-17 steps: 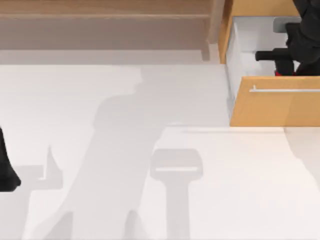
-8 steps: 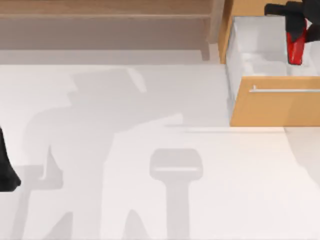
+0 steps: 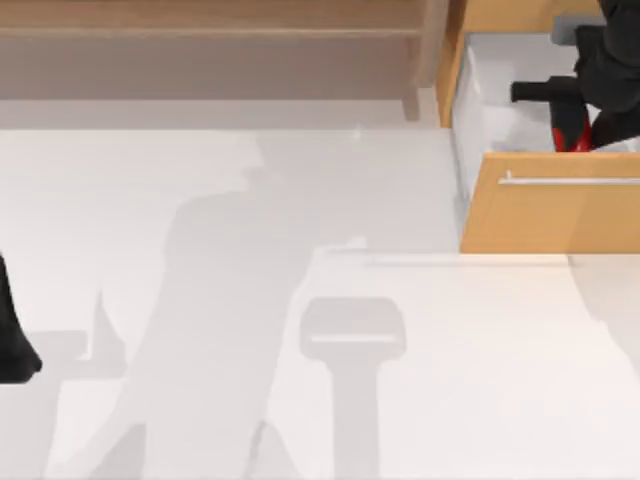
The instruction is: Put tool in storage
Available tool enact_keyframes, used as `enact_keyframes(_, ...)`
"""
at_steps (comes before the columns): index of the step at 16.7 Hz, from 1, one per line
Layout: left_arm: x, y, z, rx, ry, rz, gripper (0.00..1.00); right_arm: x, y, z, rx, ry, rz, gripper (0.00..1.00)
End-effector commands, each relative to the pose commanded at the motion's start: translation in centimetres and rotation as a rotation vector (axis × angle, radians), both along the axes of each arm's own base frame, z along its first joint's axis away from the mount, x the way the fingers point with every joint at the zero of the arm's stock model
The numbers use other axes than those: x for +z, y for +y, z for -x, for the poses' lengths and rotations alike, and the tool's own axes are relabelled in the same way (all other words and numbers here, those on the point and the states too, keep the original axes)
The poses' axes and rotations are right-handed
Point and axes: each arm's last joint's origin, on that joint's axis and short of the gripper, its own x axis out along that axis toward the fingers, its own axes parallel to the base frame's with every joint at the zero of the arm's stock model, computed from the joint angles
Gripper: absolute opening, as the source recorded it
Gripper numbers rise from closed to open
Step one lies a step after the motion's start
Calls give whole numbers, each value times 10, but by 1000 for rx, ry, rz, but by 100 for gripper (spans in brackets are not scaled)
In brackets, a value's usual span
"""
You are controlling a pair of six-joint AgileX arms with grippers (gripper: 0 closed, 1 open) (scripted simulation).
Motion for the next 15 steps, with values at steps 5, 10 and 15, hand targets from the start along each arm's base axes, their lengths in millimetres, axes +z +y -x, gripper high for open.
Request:
enact_keyframes(5, 0, 0, 0, 0, 0, 0, 100, -23, 2, 2, 48, 61, 9, 0)
enact_keyframes(10, 0, 0, 0, 0, 0, 0, 100, -23, 2, 2, 48, 61, 9, 23)
enact_keyframes(15, 0, 0, 0, 0, 0, 0, 100, -23, 2, 2, 48, 61, 9, 60)
